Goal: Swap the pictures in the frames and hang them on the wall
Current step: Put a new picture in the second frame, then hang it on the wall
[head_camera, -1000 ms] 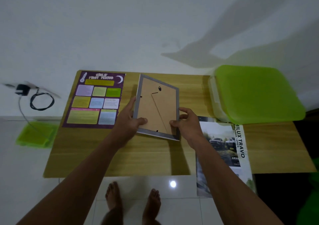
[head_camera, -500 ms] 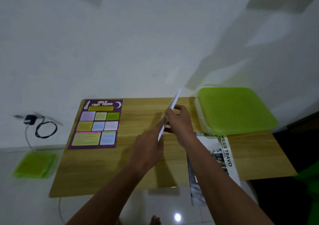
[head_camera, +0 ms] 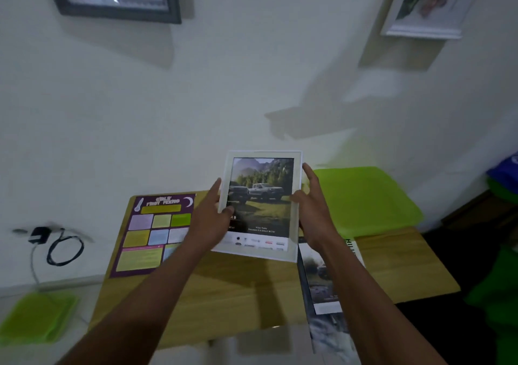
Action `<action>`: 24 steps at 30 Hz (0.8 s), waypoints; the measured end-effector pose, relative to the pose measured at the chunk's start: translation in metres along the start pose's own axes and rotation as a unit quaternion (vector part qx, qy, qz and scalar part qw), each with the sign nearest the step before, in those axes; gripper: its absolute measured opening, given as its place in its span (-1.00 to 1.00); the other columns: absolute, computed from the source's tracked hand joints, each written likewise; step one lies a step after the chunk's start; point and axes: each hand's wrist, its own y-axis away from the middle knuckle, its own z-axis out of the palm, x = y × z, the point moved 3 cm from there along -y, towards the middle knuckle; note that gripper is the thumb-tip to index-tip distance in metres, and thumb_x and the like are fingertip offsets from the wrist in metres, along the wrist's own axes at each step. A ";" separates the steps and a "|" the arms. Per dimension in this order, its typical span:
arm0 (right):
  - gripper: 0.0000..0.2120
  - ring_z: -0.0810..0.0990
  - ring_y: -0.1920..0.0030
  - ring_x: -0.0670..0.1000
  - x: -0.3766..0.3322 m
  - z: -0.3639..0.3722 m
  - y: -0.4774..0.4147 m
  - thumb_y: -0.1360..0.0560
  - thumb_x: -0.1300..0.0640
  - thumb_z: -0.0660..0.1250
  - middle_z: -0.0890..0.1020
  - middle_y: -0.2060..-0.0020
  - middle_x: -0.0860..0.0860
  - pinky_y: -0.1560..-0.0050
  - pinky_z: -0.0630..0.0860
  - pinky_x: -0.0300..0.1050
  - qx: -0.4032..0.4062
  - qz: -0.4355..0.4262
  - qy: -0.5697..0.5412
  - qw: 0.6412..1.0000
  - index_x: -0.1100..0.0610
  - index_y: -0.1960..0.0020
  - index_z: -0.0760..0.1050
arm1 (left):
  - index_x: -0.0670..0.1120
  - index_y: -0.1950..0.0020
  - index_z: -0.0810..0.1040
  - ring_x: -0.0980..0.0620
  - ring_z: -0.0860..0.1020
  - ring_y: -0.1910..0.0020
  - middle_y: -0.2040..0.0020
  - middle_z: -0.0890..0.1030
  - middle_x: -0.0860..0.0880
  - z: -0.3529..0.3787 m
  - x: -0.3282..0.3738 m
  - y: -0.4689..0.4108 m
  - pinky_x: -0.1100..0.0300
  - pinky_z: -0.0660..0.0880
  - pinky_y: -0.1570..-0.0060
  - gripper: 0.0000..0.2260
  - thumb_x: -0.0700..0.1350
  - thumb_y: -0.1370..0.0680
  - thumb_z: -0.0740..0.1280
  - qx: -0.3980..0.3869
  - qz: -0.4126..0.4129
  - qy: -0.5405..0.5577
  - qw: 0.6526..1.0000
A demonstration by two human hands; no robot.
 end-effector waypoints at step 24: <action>-0.14 0.60 -0.14 0.21 -0.254 -0.044 -0.070 -0.52 0.40 0.34 0.55 -0.19 0.20 -0.11 0.60 0.17 -0.069 -0.255 0.028 0.964 -0.48 -0.40 0.17 | 0.35 -0.51 0.04 0.07 0.54 -0.06 -0.05 0.52 0.13 -0.127 0.252 -0.095 0.22 0.55 0.19 -0.28 -0.21 -0.57 0.32 -0.039 0.256 0.098 0.961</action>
